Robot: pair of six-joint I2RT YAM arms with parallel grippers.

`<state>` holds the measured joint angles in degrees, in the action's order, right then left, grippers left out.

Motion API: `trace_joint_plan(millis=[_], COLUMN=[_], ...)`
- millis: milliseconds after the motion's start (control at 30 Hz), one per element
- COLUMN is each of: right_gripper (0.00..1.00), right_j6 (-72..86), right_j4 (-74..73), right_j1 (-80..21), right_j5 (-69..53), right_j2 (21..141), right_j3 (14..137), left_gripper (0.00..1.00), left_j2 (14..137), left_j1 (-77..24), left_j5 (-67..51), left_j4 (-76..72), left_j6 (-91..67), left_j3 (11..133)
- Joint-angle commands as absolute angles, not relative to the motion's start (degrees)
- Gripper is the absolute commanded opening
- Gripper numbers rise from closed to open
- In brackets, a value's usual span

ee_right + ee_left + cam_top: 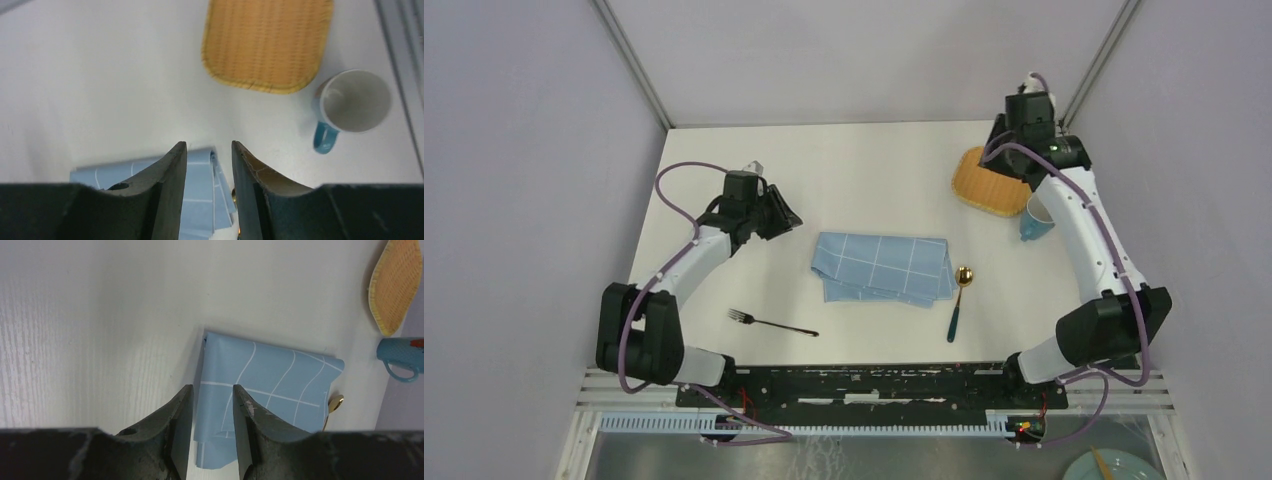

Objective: Set the dinner table for one person
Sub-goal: Place the cup at the center of the board, then flatten out the napkin at the center of the board.

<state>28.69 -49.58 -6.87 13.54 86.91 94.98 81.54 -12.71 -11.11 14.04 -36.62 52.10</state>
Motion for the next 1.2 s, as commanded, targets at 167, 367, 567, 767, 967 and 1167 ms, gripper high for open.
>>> trace_joint_plan(millis=[167, 367, 567, 767, 967, 1167], right_gripper=[0.43, 0.43, 0.42, 0.42, 0.42, 0.41], right_j6=[30.24, 30.32, 30.15, 29.72, 29.42, 28.9], right_j4=[-41.36, -38.7, -38.14, -37.52, -37.71, -38.07], right_j1=[-18.53, -22.68, -26.34, -28.41, -28.99, -29.1], right_j5=[8.04, 6.52, 6.28, 6.51, 7.09, 7.66], right_j2=[85.95, 88.27, 90.46, 91.06, 91.18, 90.9], right_j3=[78.89, 76.47, 76.44, 75.65, 75.23, 75.1], left_gripper=[0.43, 0.44, 0.45, 0.46, 0.46, 0.47], left_j2=[71.21, 69.63, 70.99, 72.75, 76.29, 79.04], left_j1=[-16.99, -22.47, -25.52, -26.36, -26.45, -26.55], left_j5=[-12.92, -9.73, -5.94, -2.11, -0.92, -1.37], left_j4=[18.43, 18.18, 17.3, 17.23, 15.66, 11.51], left_j6=[-41.68, -44.9, -45.9, -44.32, -43.13, -43.37], left_j3=[46.26, 42.28, 40.63, 40.85, 41.17, 40.31])
